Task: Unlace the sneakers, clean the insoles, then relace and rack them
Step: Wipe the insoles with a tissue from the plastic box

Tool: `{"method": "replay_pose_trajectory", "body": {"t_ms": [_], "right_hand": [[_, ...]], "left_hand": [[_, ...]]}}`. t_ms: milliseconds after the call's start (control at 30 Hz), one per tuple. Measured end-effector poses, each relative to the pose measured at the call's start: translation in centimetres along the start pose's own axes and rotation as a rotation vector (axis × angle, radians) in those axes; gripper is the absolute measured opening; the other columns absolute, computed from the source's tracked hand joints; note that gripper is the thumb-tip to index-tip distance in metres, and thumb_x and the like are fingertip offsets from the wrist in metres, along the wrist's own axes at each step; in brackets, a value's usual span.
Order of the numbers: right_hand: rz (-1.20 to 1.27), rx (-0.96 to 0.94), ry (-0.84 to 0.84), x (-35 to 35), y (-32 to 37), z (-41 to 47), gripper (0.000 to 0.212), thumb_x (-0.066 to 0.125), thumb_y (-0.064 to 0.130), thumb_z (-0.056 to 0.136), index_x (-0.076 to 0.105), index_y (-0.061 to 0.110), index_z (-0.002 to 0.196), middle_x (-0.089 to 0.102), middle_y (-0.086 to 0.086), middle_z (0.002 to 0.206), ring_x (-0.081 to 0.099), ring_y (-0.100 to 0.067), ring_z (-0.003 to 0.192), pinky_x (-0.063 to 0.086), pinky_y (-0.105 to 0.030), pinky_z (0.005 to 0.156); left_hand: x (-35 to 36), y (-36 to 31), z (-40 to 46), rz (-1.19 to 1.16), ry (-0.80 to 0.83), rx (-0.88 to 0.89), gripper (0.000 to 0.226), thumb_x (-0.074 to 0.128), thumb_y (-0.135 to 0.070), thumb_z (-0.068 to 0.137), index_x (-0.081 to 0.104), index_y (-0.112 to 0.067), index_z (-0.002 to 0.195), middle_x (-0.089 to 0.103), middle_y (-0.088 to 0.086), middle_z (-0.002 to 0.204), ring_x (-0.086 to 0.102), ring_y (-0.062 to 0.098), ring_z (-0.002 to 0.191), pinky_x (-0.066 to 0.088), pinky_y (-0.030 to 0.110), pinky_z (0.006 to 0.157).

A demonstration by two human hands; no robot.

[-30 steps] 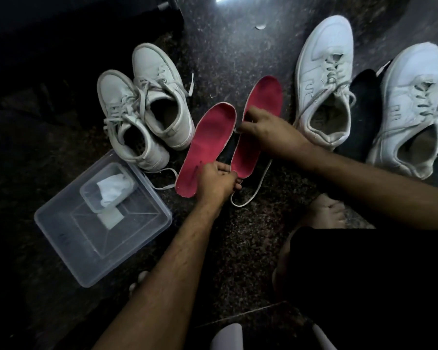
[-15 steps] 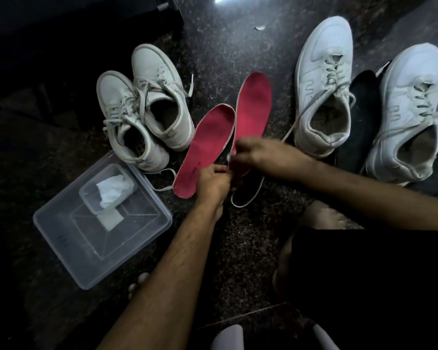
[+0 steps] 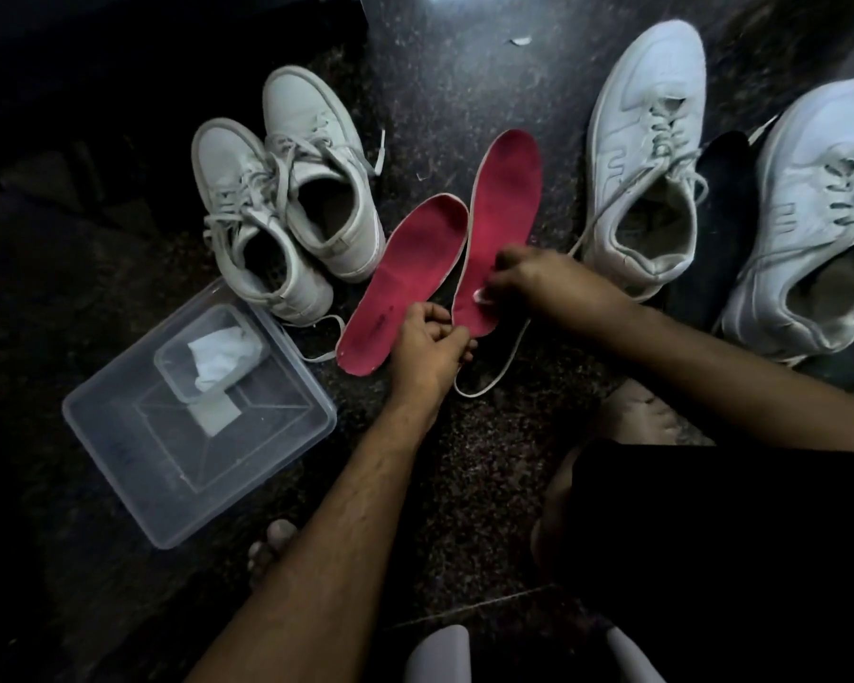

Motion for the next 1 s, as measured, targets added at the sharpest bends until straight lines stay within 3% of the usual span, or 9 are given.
{"method": "replay_pose_trajectory", "body": {"t_ms": [133, 233, 333, 433, 533, 600, 700, 833, 1000], "right_hand": [[-0.102, 0.296, -0.231, -3.0, -4.2, 0.7, 0.029, 0.057, 0.032, 0.097, 0.071, 0.009, 0.106, 0.053, -0.014, 0.098, 0.061, -0.035, 0.089, 0.05, -0.039, 0.076], [-0.049, 0.04, -0.267, -3.5, 0.0, 0.5, 0.027, 0.056, 0.029, 0.096, 0.067, 0.01, 0.112, 0.056, -0.011, 0.104, 0.061, -0.027, 0.091, 0.05, -0.036, 0.074], [-0.108, -0.263, -0.004, -0.2, 3.2, 0.0, 0.024, 0.054, 0.027, 0.093, 0.062, 0.013, 0.111, 0.055, -0.006, 0.106, 0.057, -0.015, 0.087, 0.046, -0.032, 0.066], [-0.172, 0.016, -0.229, -1.9, -1.2, 1.0, 0.017, 0.053, 0.021, 0.098, 0.054, 0.005, 0.097, 0.05, -0.017, 0.093, 0.058, -0.034, 0.078, 0.046, -0.043, 0.063], [-0.133, 0.173, -0.377, -4.3, -3.0, 0.8, 0.011, 0.057, 0.015, 0.095, 0.053, 0.004, 0.096, 0.049, -0.018, 0.092, 0.057, -0.037, 0.077, 0.044, -0.043, 0.063], [-0.092, -0.031, -0.34, -4.1, -0.2, 0.6, 0.015, 0.057, 0.02, 0.094, 0.056, 0.007, 0.102, 0.05, -0.012, 0.096, 0.057, -0.03, 0.081, 0.043, -0.036, 0.064], [-0.072, -0.209, -0.069, 0.0, 2.5, 0.3, 0.027, 0.053, 0.029, 0.094, 0.058, 0.014, 0.115, 0.053, -0.003, 0.117, 0.058, -0.016, 0.101, 0.051, -0.032, 0.079], [-0.119, -0.125, -0.037, 1.6, 1.1, 1.0, 0.033, 0.047, 0.033, 0.092, 0.062, 0.013, 0.114, 0.058, -0.006, 0.113, 0.062, -0.022, 0.096, 0.051, -0.042, 0.073], [-0.106, 0.203, -0.287, -4.2, -3.9, 2.4, 0.02, 0.055, 0.018, 0.094, 0.062, 0.003, 0.106, 0.054, -0.019, 0.104, 0.059, -0.036, 0.093, 0.046, -0.041, 0.075]], "left_hand": [[0.4, -1.5, -0.5, 0.052, 0.044, 0.09, 0.034, 0.063, -0.012, 0.072, 0.051, -0.022, 0.103, 0.058, -0.002, 0.062, 0.06, 0.018, 0.061, 0.049, 0.034, 0.066], [0.6, -2.4, -0.7, 0.092, 0.059, 0.122, 0.042, 0.063, -0.012, 0.072, 0.057, -0.02, 0.113, 0.052, -0.01, 0.055, 0.051, 0.011, 0.056, 0.045, 0.031, 0.062], [0.2, -2.9, -0.8, 0.222, 0.026, 0.206, 0.028, 0.066, -0.018, 0.071, 0.061, -0.028, 0.096, 0.054, -0.002, 0.058, 0.048, 0.009, 0.056, 0.042, 0.031, 0.059], [-0.4, -2.6, -1.0, 0.302, -0.026, 0.244, 0.021, 0.068, -0.02, 0.072, 0.061, -0.025, 0.09, 0.057, 0.009, 0.061, 0.047, 0.011, 0.054, 0.042, 0.03, 0.059], [-1.0, -3.1, -1.3, 0.358, -0.101, 0.272, 0.016, 0.067, -0.016, 0.074, 0.057, -0.021, 0.086, 0.05, -0.004, 0.055, 0.043, 0.01, 0.051, 0.042, 0.03, 0.058], [-1.2, -3.5, -1.4, 0.398, -0.139, 0.274, 0.014, 0.065, -0.014, 0.078, 0.055, -0.021, 0.084, 0.05, -0.007, 0.056, 0.047, 0.012, 0.054, 0.042, 0.032, 0.06], [-0.7, -2.6, -0.6, 0.422, -0.116, 0.207, 0.012, 0.066, -0.018, 0.083, 0.055, -0.02, 0.081, 0.059, -0.006, 0.069, 0.057, 0.016, 0.068, 0.043, 0.033, 0.065], [-0.3, -1.9, 0.1, 0.474, -0.083, 0.146, 0.024, 0.07, -0.016, 0.086, 0.052, -0.024, 0.072, 0.056, -0.009, 0.063, 0.052, 0.009, 0.057, 0.039, 0.026, 0.057], [-0.8, -3.3, -0.7, 0.429, -0.096, 0.12, 0.022, 0.075, -0.018, 0.073, 0.054, -0.019, 0.065, 0.051, -0.008, 0.054, 0.044, 0.011, 0.049, 0.036, 0.026, 0.051]]}}
Point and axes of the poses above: each hand's wrist, its own z-axis towards the middle knuckle, its own x-axis out of the palm, y = z × x, the point moved 9 cm from there along z, towards the middle knuckle
